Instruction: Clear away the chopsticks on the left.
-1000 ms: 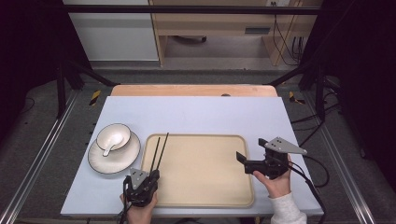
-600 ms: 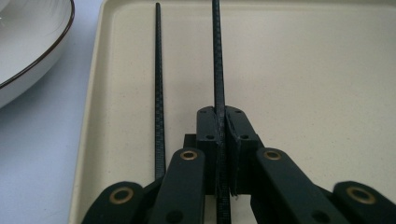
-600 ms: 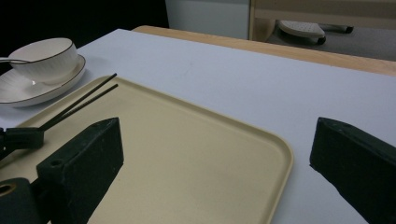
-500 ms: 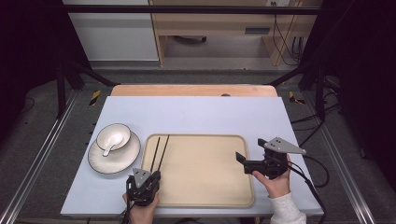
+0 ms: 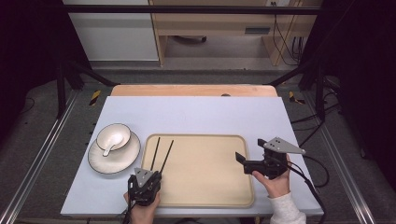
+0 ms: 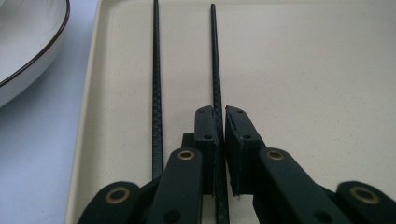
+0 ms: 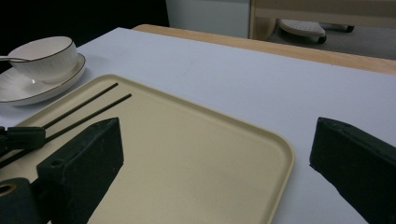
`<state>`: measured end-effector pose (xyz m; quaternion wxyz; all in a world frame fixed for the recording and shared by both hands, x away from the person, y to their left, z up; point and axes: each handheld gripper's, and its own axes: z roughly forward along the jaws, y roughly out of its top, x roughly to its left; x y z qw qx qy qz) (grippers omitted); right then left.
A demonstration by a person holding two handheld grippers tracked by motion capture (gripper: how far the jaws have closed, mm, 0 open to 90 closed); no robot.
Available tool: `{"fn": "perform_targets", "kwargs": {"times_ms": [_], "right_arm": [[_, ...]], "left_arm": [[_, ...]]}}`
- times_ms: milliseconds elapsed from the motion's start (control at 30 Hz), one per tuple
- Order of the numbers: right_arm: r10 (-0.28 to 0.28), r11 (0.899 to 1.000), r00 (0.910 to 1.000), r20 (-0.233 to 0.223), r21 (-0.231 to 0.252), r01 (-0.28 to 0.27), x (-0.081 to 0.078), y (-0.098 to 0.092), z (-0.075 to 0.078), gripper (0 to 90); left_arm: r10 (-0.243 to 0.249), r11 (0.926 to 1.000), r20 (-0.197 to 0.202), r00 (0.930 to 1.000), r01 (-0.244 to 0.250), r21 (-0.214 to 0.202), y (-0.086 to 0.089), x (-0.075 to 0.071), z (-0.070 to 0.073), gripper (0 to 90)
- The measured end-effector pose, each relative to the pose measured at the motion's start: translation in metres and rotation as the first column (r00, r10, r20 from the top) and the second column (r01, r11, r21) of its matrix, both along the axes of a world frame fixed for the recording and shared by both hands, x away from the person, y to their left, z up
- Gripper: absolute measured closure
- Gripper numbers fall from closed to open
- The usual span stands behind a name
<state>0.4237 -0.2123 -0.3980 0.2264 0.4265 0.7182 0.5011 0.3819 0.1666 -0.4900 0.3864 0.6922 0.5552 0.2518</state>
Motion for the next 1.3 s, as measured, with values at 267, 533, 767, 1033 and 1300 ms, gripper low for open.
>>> {"fn": "perform_targets", "kwargs": {"times_ms": [267,533,767,1033,1300], "right_arm": [[0.000,1.000,1.0000,0.006,0.000,0.000,0.000,-0.001,0.001,3.0],[-0.004,1.000,0.9999,0.012,0.006,0.004,-0.001,-0.002,0.002,2.8],[-0.006,1.000,0.9999,0.010,0.010,0.006,-0.001,-0.003,0.003,2.7],[-0.010,1.000,0.9996,0.024,0.019,0.010,-0.003,-0.006,0.006,2.6],[-0.011,1.000,0.9996,0.025,0.017,0.010,-0.003,-0.007,0.006,2.7]], "left_arm": [[-0.019,0.9997,0.000,0.9998,0.019,-0.016,0.002,0.000,0.002,81.1],[-0.134,0.9904,0.060,0.9892,0.136,-0.026,0.007,0.002,0.022,68.6],[-0.232,0.9708,0.091,0.9684,0.237,-0.039,0.011,0.014,0.044,56.5],[-0.329,0.9417,0.123,0.9363,0.335,-0.031,0.024,0.030,0.073,38.6],[-0.373,0.9271,0.143,0.9166,0.374,0.018,0.057,0.026,0.082,31.4]]}}
